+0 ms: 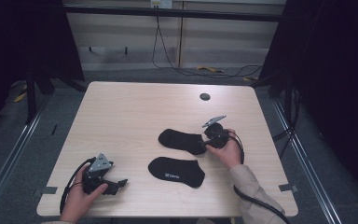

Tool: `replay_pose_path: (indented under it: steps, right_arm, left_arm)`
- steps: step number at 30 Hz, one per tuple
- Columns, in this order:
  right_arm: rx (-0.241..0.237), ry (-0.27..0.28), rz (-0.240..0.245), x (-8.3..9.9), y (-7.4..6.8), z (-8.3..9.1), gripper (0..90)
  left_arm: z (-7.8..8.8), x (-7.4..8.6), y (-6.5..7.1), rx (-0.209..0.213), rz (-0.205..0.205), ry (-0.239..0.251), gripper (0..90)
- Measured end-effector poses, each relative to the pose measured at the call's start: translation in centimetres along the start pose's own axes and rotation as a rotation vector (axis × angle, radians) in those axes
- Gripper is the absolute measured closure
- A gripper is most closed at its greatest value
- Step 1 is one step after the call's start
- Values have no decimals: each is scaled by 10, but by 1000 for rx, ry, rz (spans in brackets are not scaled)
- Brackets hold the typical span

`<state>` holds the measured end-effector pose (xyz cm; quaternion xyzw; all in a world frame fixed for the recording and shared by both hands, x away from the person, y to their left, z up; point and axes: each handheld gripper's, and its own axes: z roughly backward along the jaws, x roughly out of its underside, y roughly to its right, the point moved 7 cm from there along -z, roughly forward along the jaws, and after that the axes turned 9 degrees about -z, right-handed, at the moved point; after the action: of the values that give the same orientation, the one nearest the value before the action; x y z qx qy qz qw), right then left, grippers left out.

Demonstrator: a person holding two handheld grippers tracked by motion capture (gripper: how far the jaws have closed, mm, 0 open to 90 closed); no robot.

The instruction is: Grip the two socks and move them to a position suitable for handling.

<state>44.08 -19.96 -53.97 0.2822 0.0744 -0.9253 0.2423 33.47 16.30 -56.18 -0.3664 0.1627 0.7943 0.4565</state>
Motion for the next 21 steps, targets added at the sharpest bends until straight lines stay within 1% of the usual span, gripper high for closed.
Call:
replay_pose_path:
  steps: [2, 3, 6, 7, 8, 9, 10, 11, 12, 13, 14, 16, 17, 19, 20, 21]
  right_arm:
    - [2, 2, -23, -1, 6, 1, 455]
    - [2, 2, -23, -1, 6, 1, 455]
    - [-33, 38, -54, -1, 5, 9, 428]
    - [-48, 54, -54, 1, 1, 15, 399]
    - [-52, 51, -52, 2, -1, 18, 391]
    - [-58, 60, -53, 3, -4, 21, 381]
    - [-58, 60, -53, 3, -4, 21, 381]
    - [-66, 65, -32, 6, -8, 27, 372]
    - [-66, 65, -32, 6, -8, 27, 372]
    - [-69, 67, -22, 8, -13, 31, 359]
    - [-69, 67, -22, 8, -13, 31, 359]
    - [-85, 69, -20, 10, -17, 34, 338]
    - [-86, 64, -15, 11, -18, 35, 332]
    - [-86, 55, 9, 14, -22, 35, 306]
    - [-86, 55, 9, 14, -22, 35, 306]
    - [-104, 49, 6, 16, -25, 35, 301]
  left_arm:
    - [0, 0, 0, 1, 3, 0, 110]
    - [0, 0, 0, 0, 4, 1, 110]
    - [-1, 0, 0, 0, 7, 4, 110]
    - [-1, -1, -1, -2, 1, 4, 109]
    - [-1, -1, -1, -4, 0, 3, 108]
    - [-1, -1, -1, -1, 4, 3, 108]
    - [-1, -1, -1, -1, 4, 3, 108]
    - [-1, -1, -1, -2, 3, 3, 108]
    - [-1, -1, -1, -2, 3, 3, 108]
    - [-1, -1, -1, -2, 1, 3, 108]
    - [-1, -1, -1, -2, 1, 3, 108]
    - [-1, -1, -1, -1, 4, 3, 108]
    - [-1, -1, -1, -1, 4, 3, 107]
    - [-1, -1, -1, -1, 5, 4, 107]
    - [-1, -1, -1, -1, 5, 4, 107]
    - [-1, -1, -1, -2, 3, 3, 107]
